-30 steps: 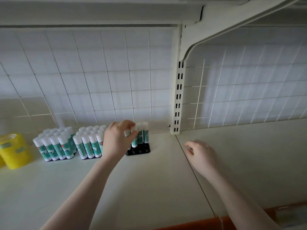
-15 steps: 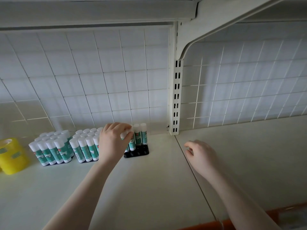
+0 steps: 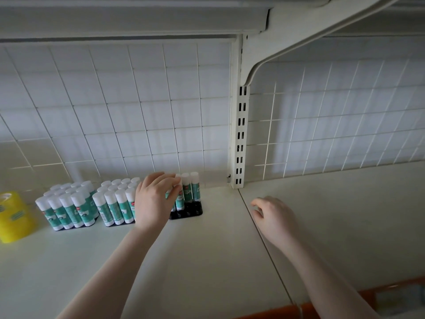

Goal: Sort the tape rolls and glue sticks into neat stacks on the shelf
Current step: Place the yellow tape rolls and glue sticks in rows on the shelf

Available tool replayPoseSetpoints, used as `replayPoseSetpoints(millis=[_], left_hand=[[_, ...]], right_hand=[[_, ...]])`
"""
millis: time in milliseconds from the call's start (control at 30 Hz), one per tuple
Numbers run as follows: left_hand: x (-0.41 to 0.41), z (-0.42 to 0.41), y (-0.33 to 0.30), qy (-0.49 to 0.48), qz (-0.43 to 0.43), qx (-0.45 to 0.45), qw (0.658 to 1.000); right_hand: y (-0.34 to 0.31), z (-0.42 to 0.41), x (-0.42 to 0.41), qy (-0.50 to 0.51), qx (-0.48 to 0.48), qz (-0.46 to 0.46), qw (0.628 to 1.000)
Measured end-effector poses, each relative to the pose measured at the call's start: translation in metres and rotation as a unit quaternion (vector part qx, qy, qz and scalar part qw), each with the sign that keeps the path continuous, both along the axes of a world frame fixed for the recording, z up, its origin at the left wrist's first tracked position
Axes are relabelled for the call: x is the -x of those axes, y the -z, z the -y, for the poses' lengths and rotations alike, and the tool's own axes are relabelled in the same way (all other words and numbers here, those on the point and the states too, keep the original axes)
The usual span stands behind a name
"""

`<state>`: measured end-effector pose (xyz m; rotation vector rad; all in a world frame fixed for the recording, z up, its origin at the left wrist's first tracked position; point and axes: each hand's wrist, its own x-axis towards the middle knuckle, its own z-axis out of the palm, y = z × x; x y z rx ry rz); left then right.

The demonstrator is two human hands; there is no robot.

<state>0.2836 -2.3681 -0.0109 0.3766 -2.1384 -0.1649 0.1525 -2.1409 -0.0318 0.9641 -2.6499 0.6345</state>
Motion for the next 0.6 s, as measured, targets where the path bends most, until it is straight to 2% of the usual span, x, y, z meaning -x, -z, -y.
replayPoseSetpoints(millis=[200,367,600], left_hand=[[-0.005,-0.003,-0.003,-0.009,0.04,0.033,0.999],[-0.008,-0.012,-0.015,0.001,0.039,0.042,0.998],[0.004,-0.074,-0.041,0.021,0.036,0.042,0.998]], right_hand=[[-0.014,-0.023,0.0,0.041,-0.019,-0.046,0.998],[-0.018,-0.064,0.001,0.1,-0.021,-0.067,0.993],[-0.013,-0.138,0.025,0.14,0.014,-0.09,0.986]])
